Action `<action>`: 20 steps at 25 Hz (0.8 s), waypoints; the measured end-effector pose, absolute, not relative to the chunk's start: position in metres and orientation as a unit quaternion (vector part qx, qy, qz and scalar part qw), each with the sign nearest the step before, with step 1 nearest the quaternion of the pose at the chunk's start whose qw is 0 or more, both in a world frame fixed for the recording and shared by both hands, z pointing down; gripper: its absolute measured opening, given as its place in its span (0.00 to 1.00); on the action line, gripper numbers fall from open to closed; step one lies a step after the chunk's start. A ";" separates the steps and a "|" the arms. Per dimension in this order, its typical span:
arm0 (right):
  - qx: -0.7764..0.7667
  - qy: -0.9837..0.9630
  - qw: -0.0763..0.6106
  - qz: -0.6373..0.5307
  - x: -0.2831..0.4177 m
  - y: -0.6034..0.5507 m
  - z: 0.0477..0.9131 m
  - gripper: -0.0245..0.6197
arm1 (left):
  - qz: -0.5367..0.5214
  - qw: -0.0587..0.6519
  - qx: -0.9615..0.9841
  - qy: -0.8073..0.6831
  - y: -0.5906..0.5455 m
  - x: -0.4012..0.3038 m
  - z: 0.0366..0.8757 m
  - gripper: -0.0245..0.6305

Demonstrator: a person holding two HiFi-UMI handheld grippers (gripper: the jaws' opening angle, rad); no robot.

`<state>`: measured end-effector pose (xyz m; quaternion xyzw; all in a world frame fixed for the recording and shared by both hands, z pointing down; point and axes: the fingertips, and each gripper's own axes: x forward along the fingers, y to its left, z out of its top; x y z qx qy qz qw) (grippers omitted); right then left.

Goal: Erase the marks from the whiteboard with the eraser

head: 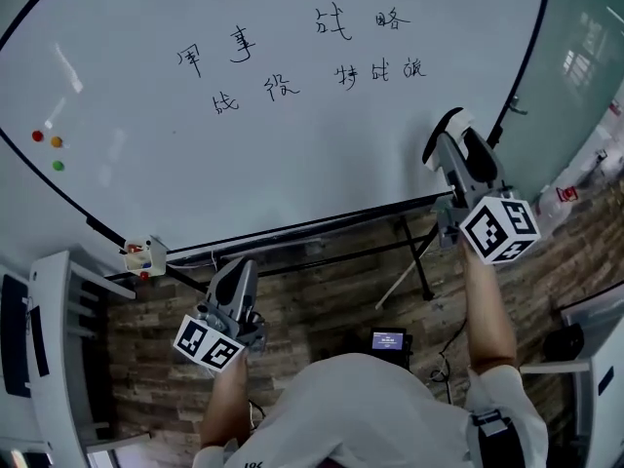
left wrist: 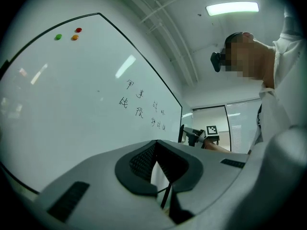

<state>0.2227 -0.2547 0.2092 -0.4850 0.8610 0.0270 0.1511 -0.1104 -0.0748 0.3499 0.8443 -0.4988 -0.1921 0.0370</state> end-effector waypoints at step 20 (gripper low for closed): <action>-0.502 0.843 0.140 0.133 0.208 -0.346 0.088 0.43 | -0.178 0.032 0.842 -0.508 -0.157 -0.111 0.340 0.05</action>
